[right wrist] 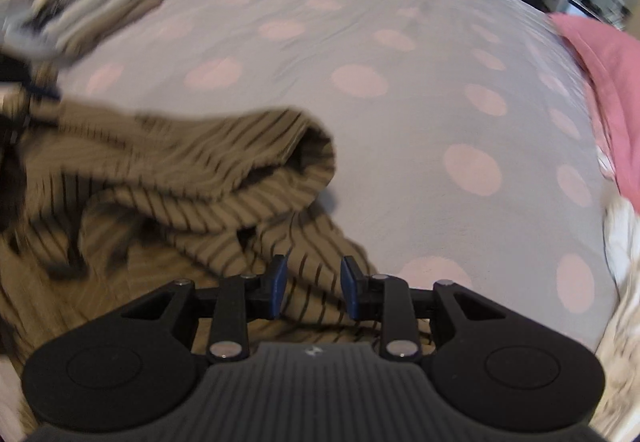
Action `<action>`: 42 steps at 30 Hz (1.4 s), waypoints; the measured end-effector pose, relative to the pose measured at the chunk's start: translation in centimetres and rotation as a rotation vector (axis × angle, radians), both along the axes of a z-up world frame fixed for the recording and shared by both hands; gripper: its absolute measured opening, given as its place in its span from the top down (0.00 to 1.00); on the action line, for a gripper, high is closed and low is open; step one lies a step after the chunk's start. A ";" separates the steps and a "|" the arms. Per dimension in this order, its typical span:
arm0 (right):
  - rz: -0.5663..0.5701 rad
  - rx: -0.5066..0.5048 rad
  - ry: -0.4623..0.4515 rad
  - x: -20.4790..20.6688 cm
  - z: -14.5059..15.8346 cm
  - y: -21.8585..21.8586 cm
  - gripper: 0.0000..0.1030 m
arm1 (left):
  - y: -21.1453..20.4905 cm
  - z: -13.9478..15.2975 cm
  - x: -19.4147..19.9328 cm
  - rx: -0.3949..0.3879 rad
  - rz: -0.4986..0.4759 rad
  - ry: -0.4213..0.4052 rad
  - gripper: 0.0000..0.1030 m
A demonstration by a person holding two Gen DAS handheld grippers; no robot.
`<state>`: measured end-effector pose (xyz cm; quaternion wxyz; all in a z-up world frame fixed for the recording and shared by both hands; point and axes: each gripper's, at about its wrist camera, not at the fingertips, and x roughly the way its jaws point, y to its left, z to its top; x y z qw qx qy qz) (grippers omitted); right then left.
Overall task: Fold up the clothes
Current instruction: 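Grasp the shirt edge with the left gripper while the right gripper grasps another edge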
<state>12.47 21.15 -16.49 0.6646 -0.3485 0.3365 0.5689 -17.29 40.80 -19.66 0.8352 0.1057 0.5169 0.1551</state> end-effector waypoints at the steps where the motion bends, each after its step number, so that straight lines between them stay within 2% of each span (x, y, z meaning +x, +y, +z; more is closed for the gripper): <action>1: 0.016 -0.015 -0.016 -0.1 -0.5 0.1 0.68 | 0.2 -0.3 0.2 0.001 -0.001 0.005 0.68; 5: 0.055 -0.049 -0.079 0.0 -2.0 0.4 0.67 | 1.0 -1.1 0.7 0.015 0.008 0.002 0.68; 9: 0.035 -0.054 -0.081 0.8 -2.6 0.3 0.66 | 1.5 -1.1 1.1 0.003 0.027 -0.026 0.68; 10: 0.035 -0.054 -0.084 0.8 -2.6 0.2 0.63 | 1.4 -1.1 1.2 0.011 0.025 -0.034 0.68; 11: 0.035 -0.051 -0.096 0.8 -2.4 0.1 0.54 | 1.4 -1.0 1.4 0.019 0.022 -0.042 0.68; 12: 0.034 -0.043 -0.107 0.8 -2.3 0.0 0.51 | 1.4 -0.9 1.6 0.019 0.022 -0.048 0.68; 18: 0.043 -0.064 -0.103 0.7 -2.6 0.2 0.51 | 1.0 -0.7 2.2 -0.018 -0.024 -0.045 0.68; 21: 0.047 -0.064 -0.106 0.5 -2.5 0.1 0.51 | 0.5 -0.6 2.2 0.008 -0.054 -0.048 0.63; 27: 0.032 -0.049 -0.086 0.8 -2.3 0.1 0.51 | 0.7 -1.8 2.4 0.004 -0.054 -0.006 0.65; 28: 0.033 -0.051 -0.087 0.8 -2.3 0.1 0.51 | 1.2 -1.4 2.3 -0.010 -0.025 -0.025 0.75; 29: 0.035 -0.052 -0.085 0.9 -2.2 0.0 0.51 | 1.7 -0.9 2.2 -0.026 0.006 -0.045 0.90; 31: 0.041 -0.054 -0.083 0.9 -2.1 -0.2 0.51 | 2.6 0.0 2.0 -0.057 0.068 -0.085 0.99; 38: 0.045 0.013 -0.045 1.7 -0.4 -1.1 0.51 | 6.0 3.3 1.3 -0.165 0.285 -0.227 1.00; 40: 0.026 0.034 -0.040 2.0 -0.1 -1.1 0.51 | 7.4 3.8 0.5 -0.154 0.361 -0.242 1.00; 42: 0.012 0.047 -0.043 2.1 0.0 -0.9 0.58 | 8.2 3.7 -0.1 -0.112 0.397 -0.222 1.00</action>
